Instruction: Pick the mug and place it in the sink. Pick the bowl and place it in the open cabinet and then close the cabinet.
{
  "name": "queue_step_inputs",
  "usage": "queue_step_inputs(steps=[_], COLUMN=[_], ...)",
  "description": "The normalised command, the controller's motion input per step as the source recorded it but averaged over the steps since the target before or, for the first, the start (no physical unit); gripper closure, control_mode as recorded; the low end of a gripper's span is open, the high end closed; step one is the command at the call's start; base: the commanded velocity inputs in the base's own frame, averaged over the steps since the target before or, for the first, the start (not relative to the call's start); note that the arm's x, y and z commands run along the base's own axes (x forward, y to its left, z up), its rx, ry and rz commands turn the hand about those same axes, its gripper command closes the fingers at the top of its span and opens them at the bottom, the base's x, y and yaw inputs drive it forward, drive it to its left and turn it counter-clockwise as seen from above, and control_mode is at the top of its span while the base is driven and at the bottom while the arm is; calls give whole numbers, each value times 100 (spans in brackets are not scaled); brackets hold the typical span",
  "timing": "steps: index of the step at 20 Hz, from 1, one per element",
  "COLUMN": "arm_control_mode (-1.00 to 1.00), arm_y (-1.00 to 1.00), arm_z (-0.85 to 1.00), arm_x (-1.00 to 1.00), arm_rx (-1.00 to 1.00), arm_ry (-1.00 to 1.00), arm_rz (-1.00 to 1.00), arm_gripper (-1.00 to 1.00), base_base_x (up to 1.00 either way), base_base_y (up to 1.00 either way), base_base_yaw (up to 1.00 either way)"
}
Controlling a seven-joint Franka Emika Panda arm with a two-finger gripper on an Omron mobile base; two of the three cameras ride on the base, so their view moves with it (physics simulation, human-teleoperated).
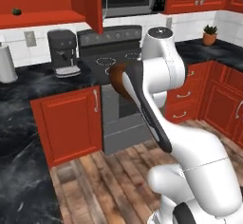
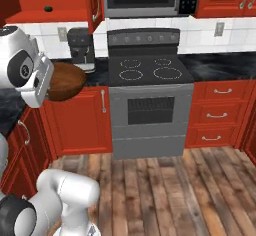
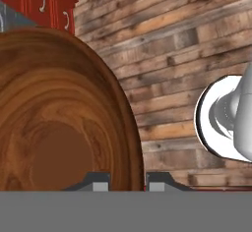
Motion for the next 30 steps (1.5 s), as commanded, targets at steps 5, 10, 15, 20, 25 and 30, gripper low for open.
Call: queue_step_inputs(steps=[5,10,15,20,25,30], arm_control_mode=[100,100,100,100,100,100], arm_y=[0,0,0,0,0,0], arm_z=[0,0,0,0,0,0], arm_x=[0,0,0,0,0,0], arm_rx=[0,0,0,0,0,0], arm_ry=[0,0,0,0,0,0], arm_rz=[0,0,0,0,0,0], arm_gripper=[100,100,100,100,100,100], base_base_x=[53,98,100,100,100,85], base_base_y=[87,44,37,8,60,55], base_base_yaw=[-6,0,0,1,0,0])
